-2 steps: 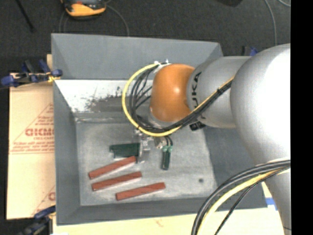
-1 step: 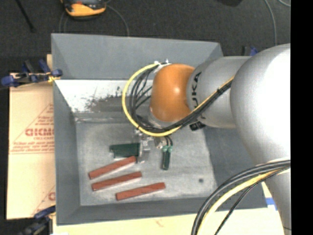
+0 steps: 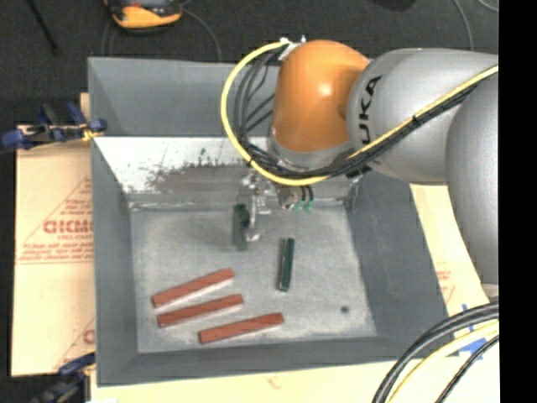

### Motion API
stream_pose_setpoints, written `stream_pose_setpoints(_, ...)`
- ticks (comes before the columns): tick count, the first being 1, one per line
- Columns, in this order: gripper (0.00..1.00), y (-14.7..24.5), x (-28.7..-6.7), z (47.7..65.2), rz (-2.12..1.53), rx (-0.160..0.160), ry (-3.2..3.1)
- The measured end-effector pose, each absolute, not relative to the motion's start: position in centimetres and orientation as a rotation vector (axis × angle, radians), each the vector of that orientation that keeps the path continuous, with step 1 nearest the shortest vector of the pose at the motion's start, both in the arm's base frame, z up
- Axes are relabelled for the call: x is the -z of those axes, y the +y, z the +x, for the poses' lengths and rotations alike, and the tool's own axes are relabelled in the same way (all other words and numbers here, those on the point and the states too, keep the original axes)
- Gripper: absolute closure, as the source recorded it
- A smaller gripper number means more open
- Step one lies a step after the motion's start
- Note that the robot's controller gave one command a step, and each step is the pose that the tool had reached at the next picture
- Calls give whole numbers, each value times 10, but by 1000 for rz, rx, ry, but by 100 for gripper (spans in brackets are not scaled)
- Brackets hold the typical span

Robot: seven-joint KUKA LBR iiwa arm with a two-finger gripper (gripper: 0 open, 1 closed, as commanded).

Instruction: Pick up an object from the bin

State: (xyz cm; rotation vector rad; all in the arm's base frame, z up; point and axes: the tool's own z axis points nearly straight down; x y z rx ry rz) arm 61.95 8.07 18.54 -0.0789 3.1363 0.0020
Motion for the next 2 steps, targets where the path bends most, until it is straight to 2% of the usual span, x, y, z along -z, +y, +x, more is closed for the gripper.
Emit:
stream_pose_setpoints(1,100,81,-185,619,-79,-2,3136)
stream_pose_setpoints(2,100,82,-146,636,-55,-4,3125)
